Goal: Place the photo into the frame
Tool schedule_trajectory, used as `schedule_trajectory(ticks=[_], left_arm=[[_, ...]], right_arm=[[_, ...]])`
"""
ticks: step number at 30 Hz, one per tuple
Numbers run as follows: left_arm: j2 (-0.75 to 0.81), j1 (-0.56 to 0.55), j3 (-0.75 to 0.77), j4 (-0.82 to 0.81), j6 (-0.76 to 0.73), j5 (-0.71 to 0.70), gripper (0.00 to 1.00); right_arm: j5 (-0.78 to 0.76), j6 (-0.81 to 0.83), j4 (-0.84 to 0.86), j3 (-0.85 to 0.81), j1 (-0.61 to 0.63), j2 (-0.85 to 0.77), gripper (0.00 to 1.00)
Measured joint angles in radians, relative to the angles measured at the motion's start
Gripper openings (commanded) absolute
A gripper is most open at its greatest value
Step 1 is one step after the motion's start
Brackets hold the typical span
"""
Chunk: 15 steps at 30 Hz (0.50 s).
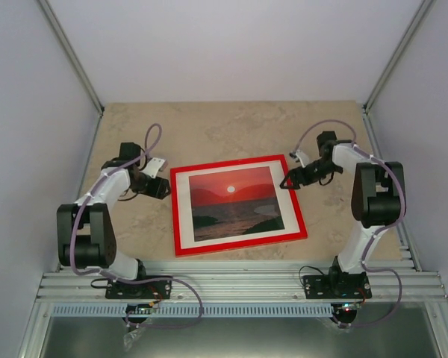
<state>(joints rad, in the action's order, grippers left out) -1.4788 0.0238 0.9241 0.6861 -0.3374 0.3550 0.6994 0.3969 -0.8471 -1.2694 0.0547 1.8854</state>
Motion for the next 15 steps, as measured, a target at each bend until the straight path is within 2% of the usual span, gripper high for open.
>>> schedule_trajectory(ticks=[6,11,15], left_arm=[[-0.105,0.0,0.007,-0.007,0.024,0.028,0.52],[-0.216,0.0,0.029,-0.021,0.037,0.071,0.43],[-0.285,0.0,0.104,-0.02,0.05,0.1,0.31]], right_arm=[[-0.087,0.003,0.042,0.102,-0.001,0.005,0.78],[-0.055,0.002,0.052,0.091,-0.001,0.028,0.74],[0.008,-0.002,0.055,0.073,-0.004,0.06,0.71]])
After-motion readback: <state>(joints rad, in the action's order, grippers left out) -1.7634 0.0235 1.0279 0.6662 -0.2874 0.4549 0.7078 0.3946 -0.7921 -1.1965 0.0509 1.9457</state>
